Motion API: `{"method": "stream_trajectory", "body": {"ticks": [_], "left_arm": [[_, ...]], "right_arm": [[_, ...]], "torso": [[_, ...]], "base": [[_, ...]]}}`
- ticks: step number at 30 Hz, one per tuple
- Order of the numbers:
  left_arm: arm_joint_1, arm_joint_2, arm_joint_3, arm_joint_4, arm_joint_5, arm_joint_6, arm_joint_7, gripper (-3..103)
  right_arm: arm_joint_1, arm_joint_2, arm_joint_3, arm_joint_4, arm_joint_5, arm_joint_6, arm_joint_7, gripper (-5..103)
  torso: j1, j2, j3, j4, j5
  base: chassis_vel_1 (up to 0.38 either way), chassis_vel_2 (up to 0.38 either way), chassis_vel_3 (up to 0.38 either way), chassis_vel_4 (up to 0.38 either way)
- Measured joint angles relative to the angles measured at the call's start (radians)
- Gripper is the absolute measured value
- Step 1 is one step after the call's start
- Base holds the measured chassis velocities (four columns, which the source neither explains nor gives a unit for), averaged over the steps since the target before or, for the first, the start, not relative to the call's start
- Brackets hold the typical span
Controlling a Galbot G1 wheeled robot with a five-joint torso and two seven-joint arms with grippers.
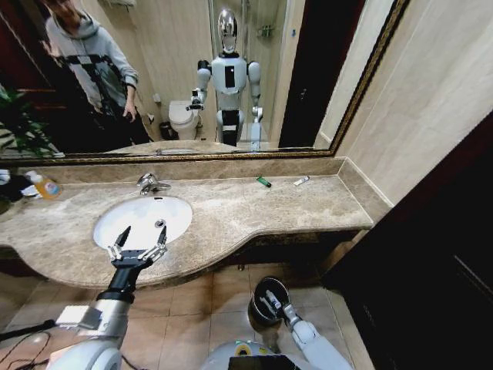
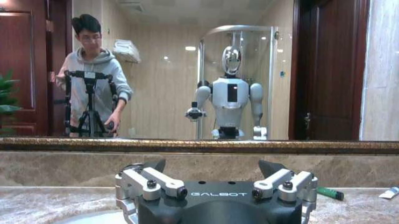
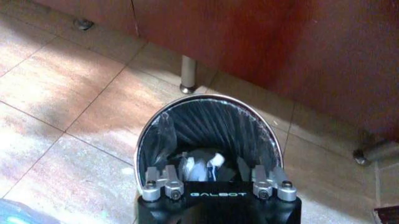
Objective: Pick up the trash from the sink and place it in the trash bin.
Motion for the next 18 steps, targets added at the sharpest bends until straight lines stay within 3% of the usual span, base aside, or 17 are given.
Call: {"method": "stream_trajectory", "body": {"ticks": [3, 4, 7, 10, 18], "left_arm": [[0.0, 0.0, 0.0, 0.0, 0.0, 0.0, 0.0, 100], [0.0, 0.0, 0.0, 0.0, 0.0, 0.0, 0.0, 100], [0.0, 0.0, 0.0, 0.0, 0.0, 0.0, 0.0, 100], [0.0, 0.0, 0.0, 0.0, 0.0, 0.0, 0.0, 100], [0.0, 0.0, 0.0, 0.0, 0.0, 0.0, 0.0, 100]], "right_arm": [[-0.011, 0.002, 0.004, 0.011, -0.003, -0.002, 0.001, 72], [-0.011, 0.002, 0.004, 0.011, -0.003, -0.002, 0.001, 72], [-0.022, 0.0, 0.007, 0.021, -0.004, -0.002, 0.002, 88], [-0.031, -0.002, 0.011, 0.027, -0.005, -0.002, 0.002, 97], [-0.051, -0.006, 0.019, 0.049, -0.006, -0.003, 0.002, 100]], "torso": [[0.0, 0.0, 0.0, 0.0, 0.0], [0.0, 0.0, 0.0, 0.0, 0.0], [0.0, 0.0, 0.0, 0.0, 0.0], [0.0, 0.0, 0.0, 0.0, 0.0], [0.0, 0.0, 0.0, 0.0, 0.0001]], "base": [[0.0, 0.0, 0.0, 0.0], [0.0, 0.0, 0.0, 0.0], [0.0, 0.0, 0.0, 0.0], [0.0, 0.0, 0.0, 0.0], [0.0, 0.0, 0.0, 0.0]]}}
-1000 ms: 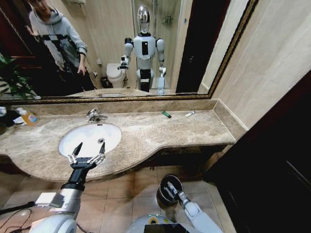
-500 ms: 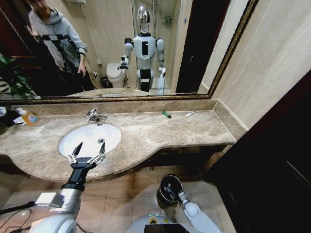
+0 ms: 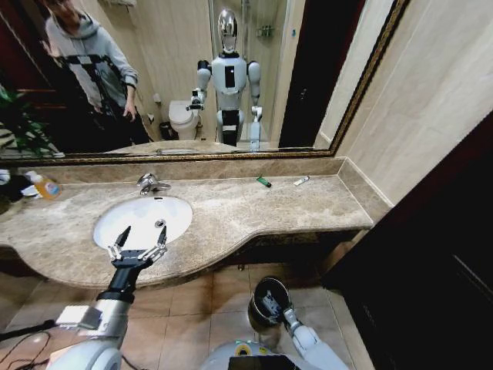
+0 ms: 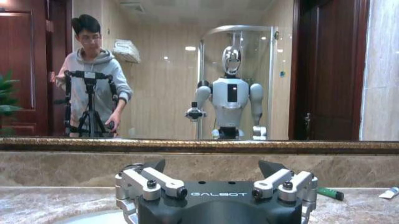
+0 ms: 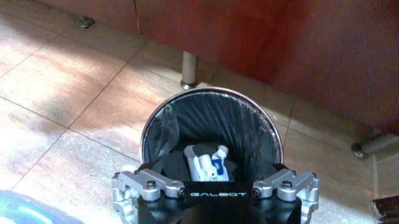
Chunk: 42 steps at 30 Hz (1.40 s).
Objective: Pick up the trash from the sink and place it in the trash bin.
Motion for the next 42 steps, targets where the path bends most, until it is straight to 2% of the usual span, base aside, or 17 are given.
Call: {"method": "stream_trajectory", "body": {"ticks": [7, 9, 10, 15, 16, 19, 20, 23, 25, 26, 30, 42], "left_arm": [[0.0, 0.0, 0.0, 0.0, 0.0, 0.0, 0.0, 100], [0.0, 0.0, 0.0, 0.0, 0.0, 0.0, 0.0, 100], [0.0, 0.0, 0.0, 0.0, 0.0, 0.0, 0.0, 100], [0.0, 0.0, 0.0, 0.0, 0.0, 0.0, 0.0, 100], [0.0, 0.0, 0.0, 0.0, 0.0, 0.0, 0.0, 100], [0.0, 0.0, 0.0, 0.0, 0.0, 0.0, 0.0, 100], [0.0, 0.0, 0.0, 0.0, 0.0, 0.0, 0.0, 100], [0.0, 0.0, 0.0, 0.0, 0.0, 0.0, 0.0, 100], [0.0, 0.0, 0.0, 0.0, 0.0, 0.0, 0.0, 100], [0.0, 0.0, 0.0, 0.0, 0.0, 0.0, 0.0, 100], [0.0, 0.0, 0.0, 0.0, 0.0, 0.0, 0.0, 100], [0.0, 0.0, 0.0, 0.0, 0.0, 0.0, 0.0, 100]], "right_arm": [[-0.032, -0.017, 0.006, 0.058, 0.033, -0.009, 0.001, 100], [-0.083, -0.042, 0.007, 0.168, 0.139, -0.042, 0.012, 100], [-0.083, -0.042, 0.007, 0.168, 0.139, -0.042, 0.012, 100], [-0.217, -0.109, 0.037, 0.478, 0.322, -0.076, 0.058, 100], [-0.217, -0.109, 0.037, 0.478, 0.322, -0.076, 0.058, 100], [-0.298, -0.135, 0.068, 0.634, 0.374, -0.084, 0.083, 100], [-0.35, -0.141, 0.093, 0.726, 0.383, -0.077, 0.095, 100], [-0.41, -0.143, 0.123, 0.821, 0.387, -0.068, 0.107, 100], [-0.525, -0.137, 0.178, 0.976, 0.387, -0.054, 0.122, 100], [-0.525, -0.137, 0.178, 0.976, 0.387, -0.054, 0.122, 100], [-0.642, -0.12, 0.229, 1.153, 0.388, -0.044, 0.131, 100], [-0.755, -0.105, 0.254, 1.391, 0.36, -0.05, 0.147, 100]], "torso": [[0.0, 0.0, 0.0, 0.0, 0.0001], [0.0, 0.0, 0.0, 0.0, 0.0], [0.0, 0.0, 0.0, 0.0, 0.0], [0.0, 0.0, 0.0, 0.0001, 0.0], [0.0, 0.0, 0.0, 0.0001, 0.0], [0.0, 0.0, 0.0, 0.0001, 0.0001], [0.0, 0.0, 0.0, 0.0, 0.0001], [0.0, 0.0, 0.0, 0.0, 0.0], [0.0, 0.0, 0.0, -0.0002, -0.0001], [0.0, 0.0, 0.0, -0.0002, -0.0001], [0.0, 0.0, 0.0, -0.0001, 0.0], [0.0, 0.0, 0.0, 0.0, 0.0]], "base": [[0.0, 0.0, 0.0, 0.0], [0.0, 0.0, 0.0, 0.0], [0.0, 0.0, 0.0, 0.0], [0.0, 0.0, 0.0, 0.0], [0.0, 0.0, 0.0, 0.0], [0.0, 0.0, 0.0, 0.0], [0.0, 0.0, 0.0, 0.0], [0.0, 0.0, 0.0, 0.0], [0.0, 0.0, 0.0, 0.0], [0.0, 0.0, 0.0, 0.0], [0.0, 0.0, 0.0, 0.0], [0.0, 0.0, 0.0, 0.0]]}}
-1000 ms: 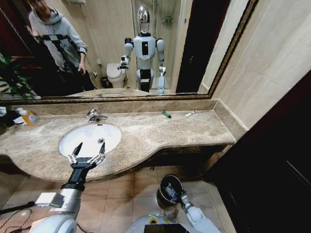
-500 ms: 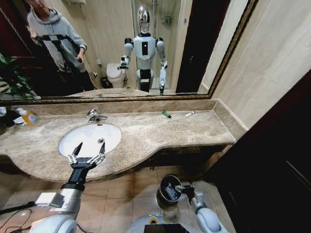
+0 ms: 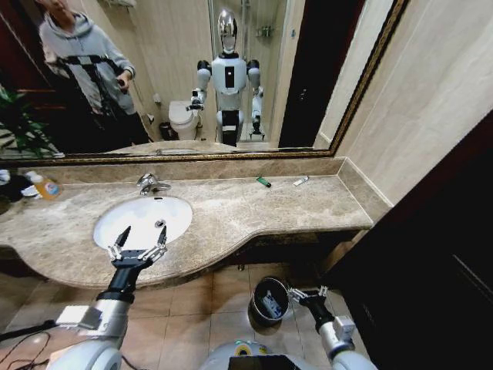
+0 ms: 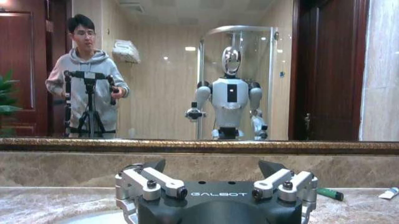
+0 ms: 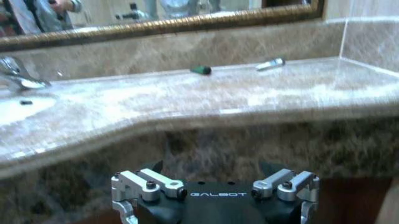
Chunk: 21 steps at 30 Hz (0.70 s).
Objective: Pick up the trash from the sink and place it in the trash bin.
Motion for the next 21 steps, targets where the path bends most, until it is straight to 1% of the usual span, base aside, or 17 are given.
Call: {"method": "stream_trajectory", "body": {"ticks": [5, 9, 11, 12, 14, 16, 17, 18, 20, 21], "left_arm": [[0.0, 0.0, 0.0, 0.0, 0.0, 0.0, 0.0, 100], [0.0, 0.0, 0.0, 0.0, 0.0, 0.0, 0.0, 100], [0.0, 0.0, 0.0, 0.0, 0.0, 0.0, 0.0, 100], [0.0, 0.0, 0.0, 0.0, 0.0, 0.0, 0.0, 100], [0.0, 0.0, 0.0, 0.0, 0.0, 0.0, 0.0, 100], [0.0, 0.0, 0.0, 0.0, 0.0, 0.0, 0.0, 100], [0.0, 0.0, 0.0, 0.0, 0.0, 0.0, 0.0, 100], [0.0, 0.0, 0.0, 0.0, 0.0, 0.0, 0.0, 100], [0.0, 0.0, 0.0, 0.0, 0.0, 0.0, 0.0, 100], [0.0, 0.0, 0.0, 0.0, 0.0, 0.0, 0.0, 100]], "right_arm": [[-0.005, -0.01, -0.012, 0.074, -0.009, -0.017, 0.001, 100], [0.01, -0.03, -0.021, 0.125, -0.007, -0.045, 0.002, 100], [0.057, -0.06, -0.029, 0.155, 0.01, -0.092, 0.006, 100], [0.057, -0.06, -0.029, 0.155, 0.01, -0.092, 0.006, 100], [0.155, -0.1, -0.033, 0.133, 0.038, -0.129, 0.014, 100], [0.219, -0.132, -0.037, 0.107, 0.056, -0.136, 0.009, 100], [0.219, -0.132, -0.037, 0.107, 0.056, -0.136, 0.009, 100], [0.246, -0.146, -0.04, 0.094, 0.063, -0.139, 0.004, 100], [0.341, -0.187, -0.064, 0.033, 0.081, -0.144, -0.015, 100], [0.341, -0.187, -0.064, 0.033, 0.081, -0.144, -0.015, 100]], "torso": [[0.0, 0.0, 0.0, 0.0, 0.0001], [0.0, 0.0, 0.0, 0.0, -0.0001], [0.0, 0.0, 0.0, 0.0, -0.0001], [0.0, 0.0, 0.0, 0.0, -0.0001], [0.0, 0.0, 0.0, 0.0, 0.0002], [0.0, 0.0, 0.0, 0.0002, 0.0002], [0.0, 0.0, 0.0, 0.0002, 0.0002], [0.0, 0.0, 0.0, 0.0002, 0.0002], [0.0, 0.0, 0.0, 0.0, 0.0001], [0.0, 0.0, 0.0, 0.0, 0.0001]], "base": [[0.0, 0.0, 0.0, 0.0], [0.0, 0.0, 0.0, 0.0], [0.0, 0.0, 0.0, 0.0], [0.0, 0.0, 0.0, 0.0], [0.0, 0.0, 0.0, 0.0], [0.0, 0.0, 0.0, 0.0], [0.0, 0.0, 0.0, 0.0], [0.0, 0.0, 0.0, 0.0], [0.0, 0.0, 0.0, 0.0], [0.0, 0.0, 0.0, 0.0]]}}
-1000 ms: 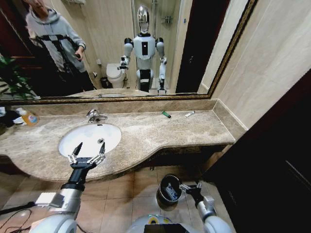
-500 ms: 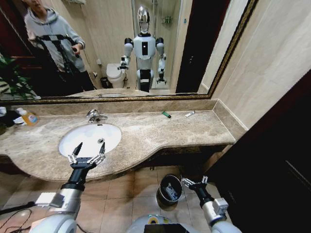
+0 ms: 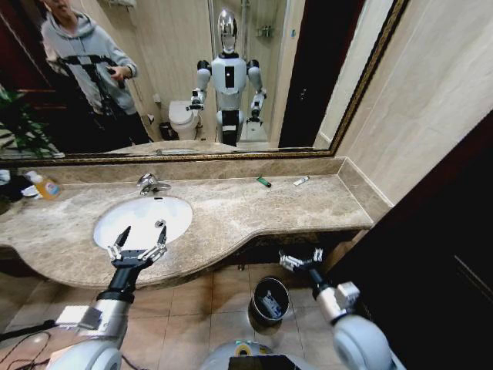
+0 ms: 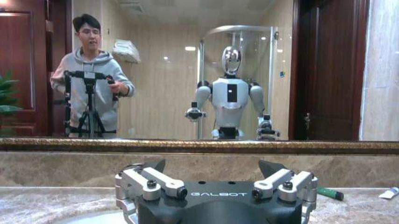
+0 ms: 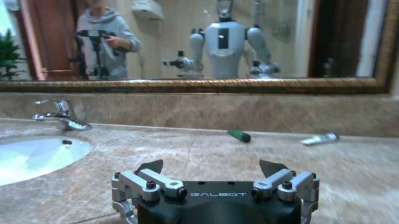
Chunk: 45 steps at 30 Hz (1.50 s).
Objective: Pick up the trash from the sink and place it in the trash bin.
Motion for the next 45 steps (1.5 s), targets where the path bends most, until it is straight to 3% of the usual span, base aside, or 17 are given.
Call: {"method": "stream_trajectory", "body": {"ticks": [4, 12, 19, 21, 36, 45], "left_arm": [[0.0, 0.0, 0.0, 0.0, 0.0, 0.0, 0.0, 100], [0.0, 0.0, 0.0, 0.0, 0.0, 0.0, 0.0, 100], [0.0, 0.0, 0.0, 0.0, 0.0, 0.0, 0.0, 100], [0.0, 0.0, 0.0, 0.0, 0.0, 0.0, 0.0, 100], [0.0, 0.0, 0.0, 0.0, 0.0, 0.0, 0.0, 100], [0.0, 0.0, 0.0, 0.0, 0.0, 0.0, 0.0, 100]], "right_arm": [[0.175, -0.044, -0.052, -0.115, 0.048, -0.02, -0.02, 100], [0.462, -0.059, -0.171, -0.287, 0.109, -0.045, -0.026, 100], [0.667, -0.012, -0.275, -0.492, 0.113, -0.04, -0.042, 100], [0.786, 0.042, -0.314, -0.61, 0.07, -0.025, -0.054, 100], [1.007, 0.183, -0.373, -0.957, -0.027, 0.072, -0.103, 100], [1.034, 0.176, -0.303, -1.068, -0.038, 0.103, -0.117, 100]], "torso": [[0.0, 0.0, 0.0, 0.0, 0.0], [0.0, 0.0, 0.0, 0.0002, -0.0003], [0.0, 0.0, 0.0, 0.0, 0.0], [0.0, 0.0, 0.0, 0.0001, -0.0001], [0.0, 0.0, 0.0, 0.0001, -0.0002], [0.0, 0.0, 0.0, -0.0005, 0.0]], "base": [[0.0, 0.0, 0.0, 0.0], [0.0, 0.0, 0.0, 0.0], [0.0, 0.0, 0.0, 0.0], [0.0, 0.0, 0.0, 0.0], [0.0, 0.0, 0.0, 0.0], [0.0, 0.0, 0.0, 0.0]]}}
